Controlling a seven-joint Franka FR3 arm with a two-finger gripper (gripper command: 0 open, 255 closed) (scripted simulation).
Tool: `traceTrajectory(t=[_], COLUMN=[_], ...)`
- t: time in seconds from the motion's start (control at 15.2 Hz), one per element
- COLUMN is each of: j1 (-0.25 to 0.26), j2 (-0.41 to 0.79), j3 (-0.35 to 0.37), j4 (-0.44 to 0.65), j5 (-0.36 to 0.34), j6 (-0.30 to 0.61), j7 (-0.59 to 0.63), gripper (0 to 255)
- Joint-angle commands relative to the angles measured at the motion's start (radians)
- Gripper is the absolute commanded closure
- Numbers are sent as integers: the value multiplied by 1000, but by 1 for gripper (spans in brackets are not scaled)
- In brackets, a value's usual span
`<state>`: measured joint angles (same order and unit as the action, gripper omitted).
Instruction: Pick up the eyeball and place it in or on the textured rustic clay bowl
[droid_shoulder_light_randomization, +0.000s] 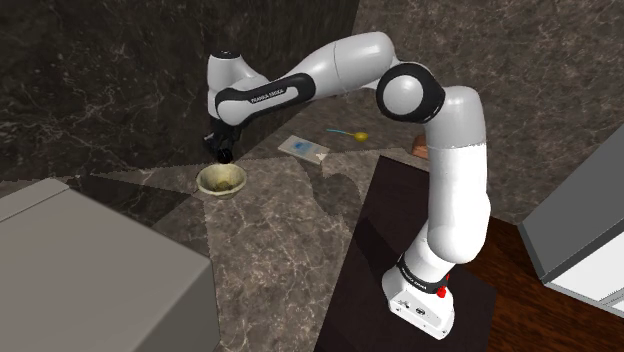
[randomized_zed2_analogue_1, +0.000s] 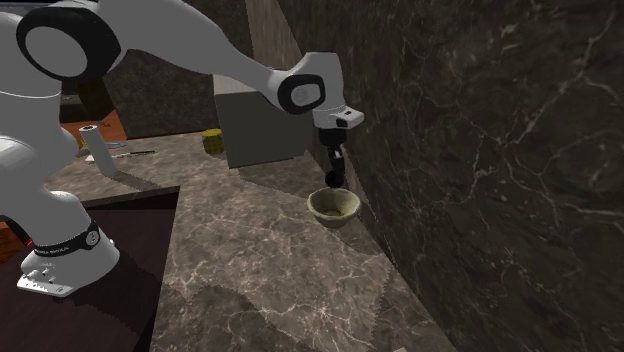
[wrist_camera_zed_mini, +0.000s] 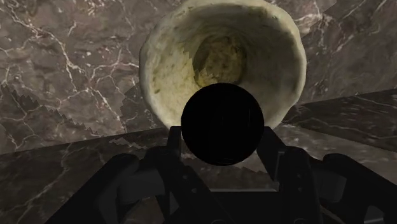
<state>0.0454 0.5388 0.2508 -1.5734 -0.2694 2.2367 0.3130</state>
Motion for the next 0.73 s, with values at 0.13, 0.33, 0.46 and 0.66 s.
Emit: traceTrajectory(t=[0.13,0.33,0.46,0.66], j1=[2,5,7,9], j2=[26,46,59,71], j3=[-6,-12,-15,-19], j4=[-16,-27,-32,-36], j5=[-11,-19,-25,-29], j6=[42,71,90,106], j7=[8,15,20,25], gripper=[255,255,255,255])
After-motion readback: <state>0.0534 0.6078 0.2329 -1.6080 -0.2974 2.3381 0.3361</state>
